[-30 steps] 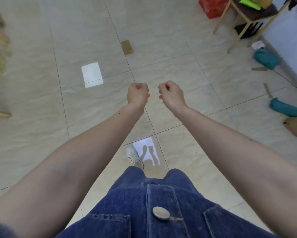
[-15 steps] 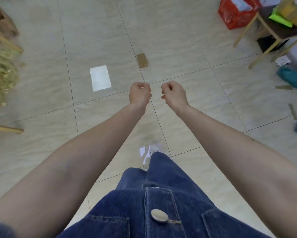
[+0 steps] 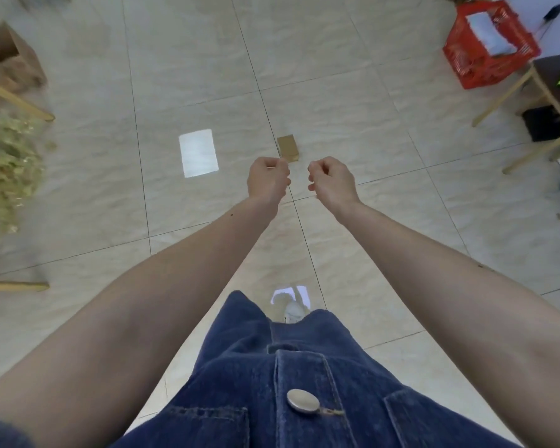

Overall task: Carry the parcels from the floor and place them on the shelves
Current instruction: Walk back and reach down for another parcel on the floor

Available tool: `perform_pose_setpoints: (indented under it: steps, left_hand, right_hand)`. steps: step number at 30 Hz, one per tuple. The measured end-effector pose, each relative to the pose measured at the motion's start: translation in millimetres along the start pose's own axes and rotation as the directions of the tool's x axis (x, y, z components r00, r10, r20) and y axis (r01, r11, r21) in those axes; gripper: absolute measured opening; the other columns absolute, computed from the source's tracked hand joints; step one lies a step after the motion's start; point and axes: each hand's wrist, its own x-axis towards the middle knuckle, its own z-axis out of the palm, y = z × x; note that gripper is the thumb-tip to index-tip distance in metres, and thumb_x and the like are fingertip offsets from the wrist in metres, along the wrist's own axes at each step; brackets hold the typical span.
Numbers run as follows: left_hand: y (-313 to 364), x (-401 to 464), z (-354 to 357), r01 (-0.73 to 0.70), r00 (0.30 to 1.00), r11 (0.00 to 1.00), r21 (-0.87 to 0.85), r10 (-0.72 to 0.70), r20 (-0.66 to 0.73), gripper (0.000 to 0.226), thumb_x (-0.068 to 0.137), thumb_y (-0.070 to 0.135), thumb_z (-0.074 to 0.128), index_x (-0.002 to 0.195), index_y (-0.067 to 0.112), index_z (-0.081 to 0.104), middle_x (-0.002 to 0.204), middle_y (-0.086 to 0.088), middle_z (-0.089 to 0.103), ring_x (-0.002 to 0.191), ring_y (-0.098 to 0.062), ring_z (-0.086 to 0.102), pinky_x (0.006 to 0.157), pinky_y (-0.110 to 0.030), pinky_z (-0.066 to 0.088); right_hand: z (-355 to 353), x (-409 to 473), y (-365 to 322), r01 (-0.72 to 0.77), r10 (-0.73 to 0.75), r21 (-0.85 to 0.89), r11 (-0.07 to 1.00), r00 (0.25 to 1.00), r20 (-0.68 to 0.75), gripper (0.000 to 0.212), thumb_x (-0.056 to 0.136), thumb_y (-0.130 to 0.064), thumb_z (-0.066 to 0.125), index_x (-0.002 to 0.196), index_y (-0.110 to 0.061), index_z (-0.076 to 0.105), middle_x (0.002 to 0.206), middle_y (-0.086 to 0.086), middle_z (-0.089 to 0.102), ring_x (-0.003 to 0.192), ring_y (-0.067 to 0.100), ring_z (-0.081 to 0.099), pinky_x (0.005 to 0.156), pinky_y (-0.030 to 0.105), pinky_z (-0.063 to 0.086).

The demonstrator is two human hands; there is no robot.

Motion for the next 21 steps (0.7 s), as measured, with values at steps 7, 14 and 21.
perform_pose_setpoints:
  steps: [7,14,21]
  left_hand:
    - [57.0,118.6,-17.3,0.005,1.0,0.998,0.061,-0.006,0.022,0.016,0.095,0.025,0.052,0.104,0.013,0.055,0.103,-0.01,0.07,0.083,-0.021,0.065,0.066,-0.032,0.051]
    - [116.9,238.7,-41.5,-0.061,0.989,0.98,0.19,0.034,0.143,0.015,0.096,0.032,0.054,0.099,0.018,0.054,0.117,-0.011,0.07,0.099,-0.028,0.071,0.067,-0.032,0.052]
    - [170.2,339.6,-34.6,-0.117,0.959,0.953,0.281,0.034,0.282,0.018,0.095,0.024,0.052,0.093,0.011,0.065,0.099,-0.009,0.067,0.074,-0.022,0.064,0.063,-0.027,0.048]
  right_hand:
    - [49.3,100.1,-59.8,-0.031,0.031,0.03,0.999,0.999,-0.025,0.037,0.092,-0.034,0.045,0.098,-0.003,0.063,0.099,0.017,0.071,0.097,0.036,0.069,0.088,0.055,0.055]
    - [101.9,187.6,-119.3,-0.119,0.131,0.117,0.986,0.986,-0.103,0.037,0.091,-0.033,0.045,0.098,0.0,0.061,0.087,0.005,0.064,0.099,0.038,0.068,0.083,0.05,0.056]
    - [128.1,275.7,-158.4,-0.204,0.231,0.157,0.966,0.956,-0.183,0.035,0.092,-0.033,0.046,0.095,-0.001,0.061,0.089,0.006,0.066,0.098,0.037,0.069,0.082,0.048,0.056]
